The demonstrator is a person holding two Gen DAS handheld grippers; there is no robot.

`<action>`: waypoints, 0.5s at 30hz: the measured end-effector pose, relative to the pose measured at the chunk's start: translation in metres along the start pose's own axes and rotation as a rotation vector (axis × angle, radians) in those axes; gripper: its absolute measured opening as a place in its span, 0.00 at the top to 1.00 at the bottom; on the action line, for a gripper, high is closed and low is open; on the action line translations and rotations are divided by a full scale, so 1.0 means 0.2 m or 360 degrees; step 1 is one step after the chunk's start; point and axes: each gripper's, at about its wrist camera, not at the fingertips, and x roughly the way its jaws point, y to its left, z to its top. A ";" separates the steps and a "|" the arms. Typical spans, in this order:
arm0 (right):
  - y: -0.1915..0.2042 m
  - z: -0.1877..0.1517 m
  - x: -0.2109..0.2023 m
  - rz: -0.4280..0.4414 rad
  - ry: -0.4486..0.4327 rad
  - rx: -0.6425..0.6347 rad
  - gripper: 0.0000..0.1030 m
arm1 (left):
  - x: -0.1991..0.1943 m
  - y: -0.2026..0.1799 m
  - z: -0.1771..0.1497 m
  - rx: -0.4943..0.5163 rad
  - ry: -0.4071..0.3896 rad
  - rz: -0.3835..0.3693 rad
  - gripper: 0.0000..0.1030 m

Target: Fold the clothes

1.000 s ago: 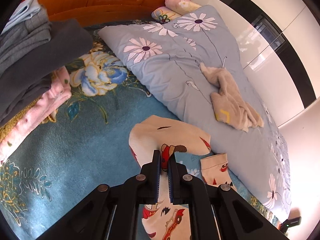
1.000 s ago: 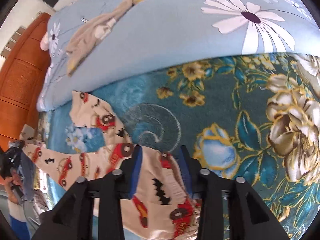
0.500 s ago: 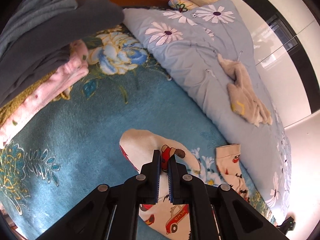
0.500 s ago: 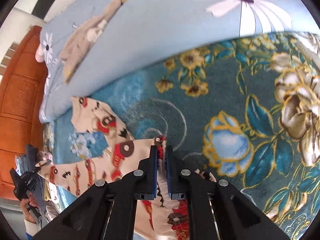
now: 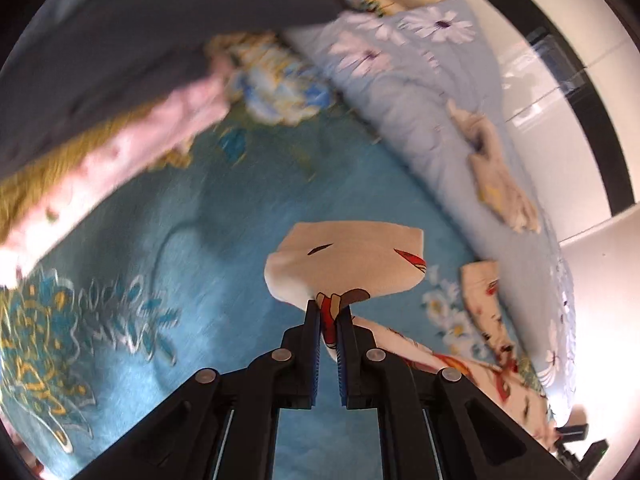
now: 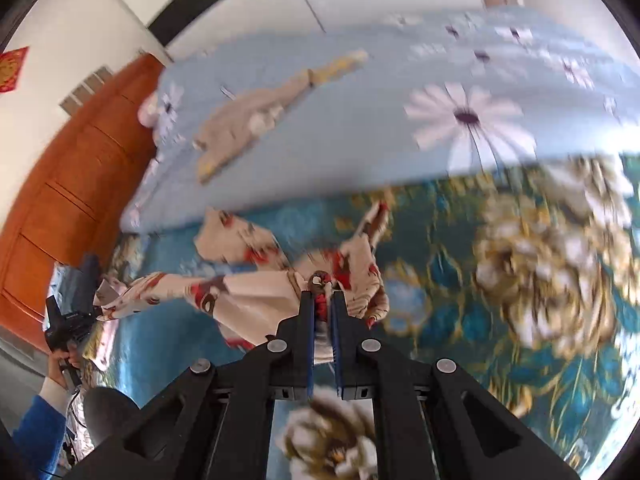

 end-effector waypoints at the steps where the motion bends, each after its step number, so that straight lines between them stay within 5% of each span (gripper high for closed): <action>1: -0.05 -0.10 0.07 -0.0026 0.0086 0.0071 0.93 | 0.06 0.09 -0.05 -0.0065 0.0045 0.0014 0.93; 7: -0.19 -0.42 0.24 -0.0134 0.0365 0.0192 0.93 | 0.10 0.36 -0.21 -0.0315 0.0057 -0.0116 0.89; 12: -0.18 -0.41 0.21 -0.0151 0.0422 0.0192 0.93 | 0.04 0.24 -0.19 -0.0032 0.0060 -0.0043 0.87; 15: -0.15 -0.42 0.18 -0.0184 0.0448 0.0145 0.93 | 0.01 0.19 -0.18 0.0091 0.0066 -0.0022 0.68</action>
